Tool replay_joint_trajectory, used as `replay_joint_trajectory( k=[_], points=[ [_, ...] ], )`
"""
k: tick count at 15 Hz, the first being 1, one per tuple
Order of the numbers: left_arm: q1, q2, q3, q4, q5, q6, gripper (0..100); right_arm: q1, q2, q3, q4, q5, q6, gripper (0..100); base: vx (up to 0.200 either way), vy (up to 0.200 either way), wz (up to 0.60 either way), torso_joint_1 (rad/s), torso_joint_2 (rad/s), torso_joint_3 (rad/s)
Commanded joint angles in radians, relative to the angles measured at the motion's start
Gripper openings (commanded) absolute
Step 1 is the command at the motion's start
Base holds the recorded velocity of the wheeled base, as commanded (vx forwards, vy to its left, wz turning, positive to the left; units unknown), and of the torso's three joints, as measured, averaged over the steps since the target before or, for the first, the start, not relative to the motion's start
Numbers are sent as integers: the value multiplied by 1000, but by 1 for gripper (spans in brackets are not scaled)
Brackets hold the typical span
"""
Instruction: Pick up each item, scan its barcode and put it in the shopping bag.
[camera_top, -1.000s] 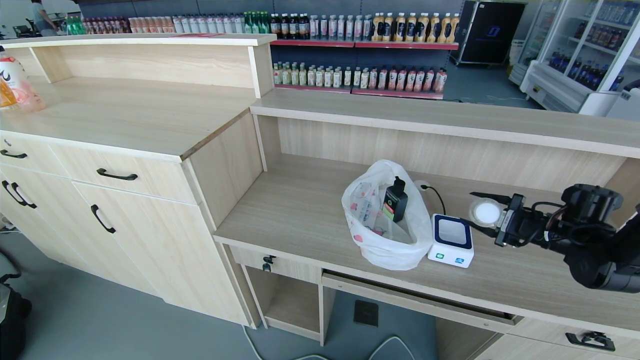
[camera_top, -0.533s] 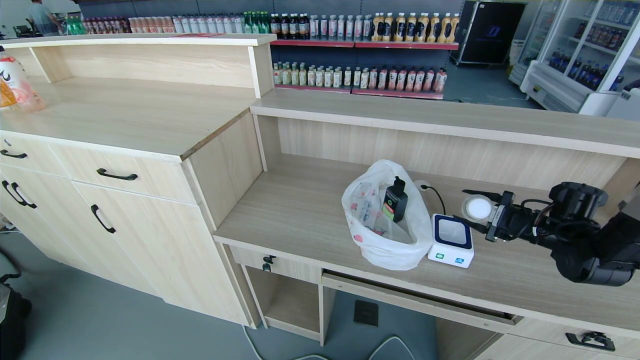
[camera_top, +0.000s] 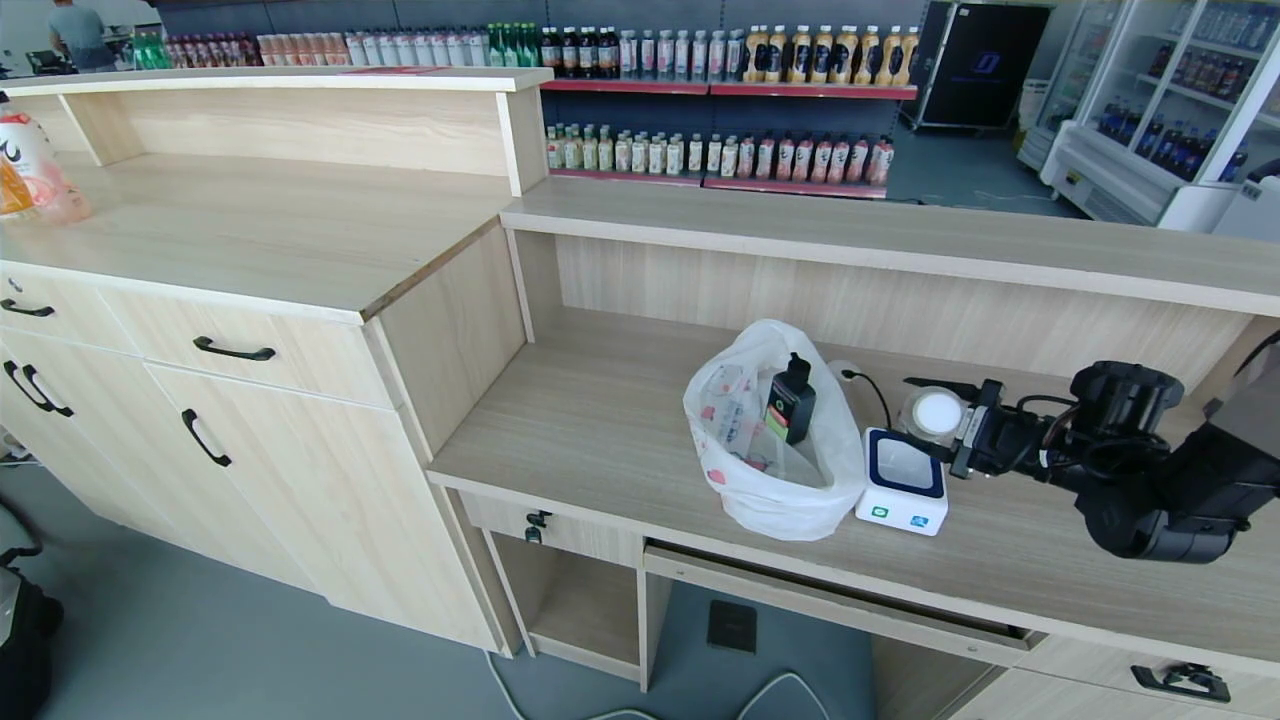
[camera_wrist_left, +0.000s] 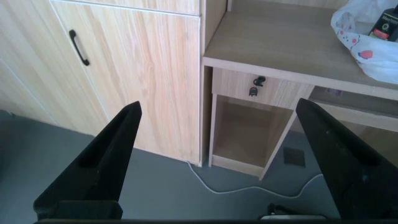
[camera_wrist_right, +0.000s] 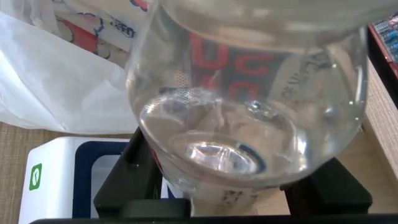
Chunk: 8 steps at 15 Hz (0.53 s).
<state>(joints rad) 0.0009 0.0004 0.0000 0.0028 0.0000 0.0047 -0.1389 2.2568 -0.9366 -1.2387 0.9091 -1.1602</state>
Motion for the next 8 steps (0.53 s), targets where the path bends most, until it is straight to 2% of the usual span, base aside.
replay_joint_trajectory(
  k=[1,8],
  points=[
    [1,0,0,0,0,0,100,7,10,-16,-1,1,4,0,0,0,0,0,0,0],
    [1,0,0,0,0,0,100,27,33,-30,-30,1,28,0,0,0,0,0,0,0]
  ],
)
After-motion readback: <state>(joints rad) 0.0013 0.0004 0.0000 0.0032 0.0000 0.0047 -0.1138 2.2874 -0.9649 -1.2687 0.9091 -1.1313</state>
